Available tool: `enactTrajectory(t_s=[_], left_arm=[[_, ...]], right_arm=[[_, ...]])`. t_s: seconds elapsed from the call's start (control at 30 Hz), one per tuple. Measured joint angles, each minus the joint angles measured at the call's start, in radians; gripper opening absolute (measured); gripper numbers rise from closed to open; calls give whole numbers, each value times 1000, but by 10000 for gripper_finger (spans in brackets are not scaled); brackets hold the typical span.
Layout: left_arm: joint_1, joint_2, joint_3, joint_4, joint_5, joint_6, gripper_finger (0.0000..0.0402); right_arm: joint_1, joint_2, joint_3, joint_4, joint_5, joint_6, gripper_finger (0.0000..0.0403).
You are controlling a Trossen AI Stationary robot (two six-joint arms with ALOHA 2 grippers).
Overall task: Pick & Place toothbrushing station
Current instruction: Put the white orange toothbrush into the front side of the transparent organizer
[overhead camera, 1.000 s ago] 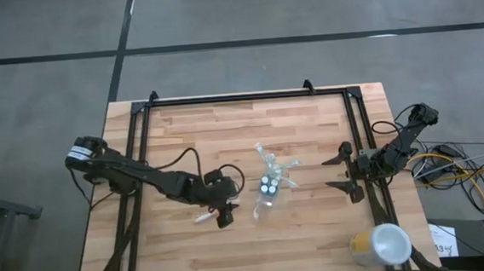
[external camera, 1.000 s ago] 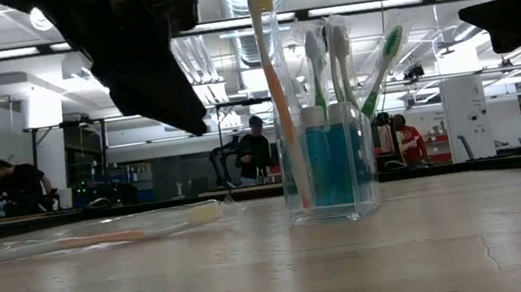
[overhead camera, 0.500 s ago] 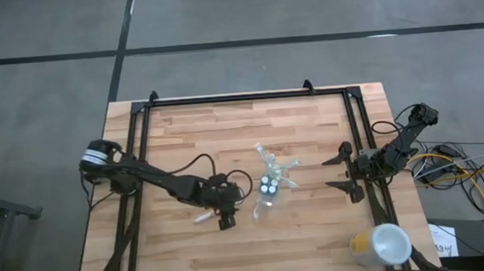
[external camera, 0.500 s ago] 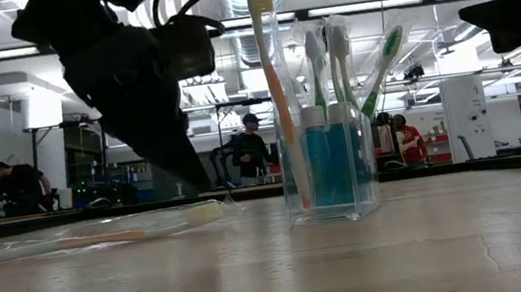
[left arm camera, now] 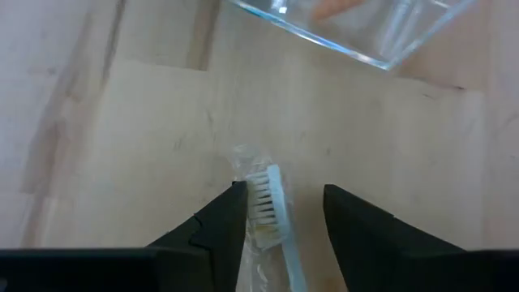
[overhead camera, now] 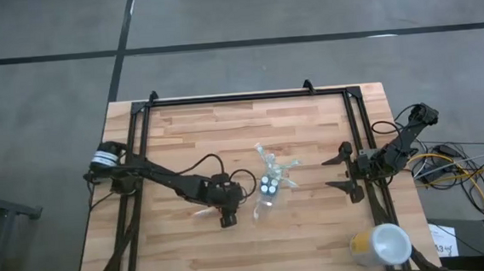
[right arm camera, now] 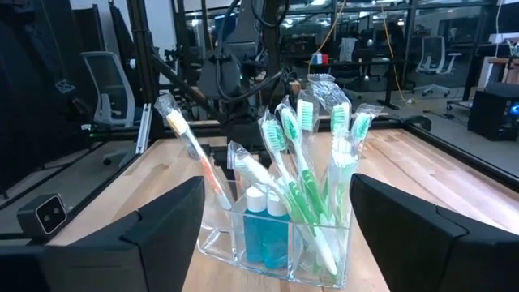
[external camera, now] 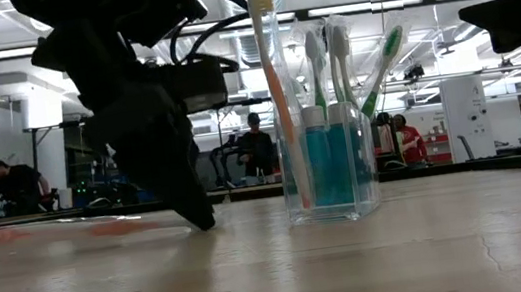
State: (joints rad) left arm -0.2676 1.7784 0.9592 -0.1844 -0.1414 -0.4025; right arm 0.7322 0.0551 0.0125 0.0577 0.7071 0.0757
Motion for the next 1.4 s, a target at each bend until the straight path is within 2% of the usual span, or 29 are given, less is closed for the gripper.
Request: enactTrajectory(t_s=[0.13,0.43,0.6,0.87,1.1,1.23,1.4], left_arm=[[0,5,1,2,15,21,145],[0,-14,0,-22,17,45,48],[0,-29,0,-26,14,53,9],[0,-118,7,-42,11,52,3],[0,-297,4,-30,-58,60,3],[0,-411,2,66,-71,145,3],[-1,-495,-3,280,-54,310,2]], right_arm=[[0,0,0,0,0,-5,297],[0,0,0,0,0,-4,308],[0,0,0,0,0,-1,311],[0,0,0,0,0,-4,300],[0,0,0,0,0,0,298],[0,0,0,-1,0,-5,305],[0,0,0,0,0,-1,311]])
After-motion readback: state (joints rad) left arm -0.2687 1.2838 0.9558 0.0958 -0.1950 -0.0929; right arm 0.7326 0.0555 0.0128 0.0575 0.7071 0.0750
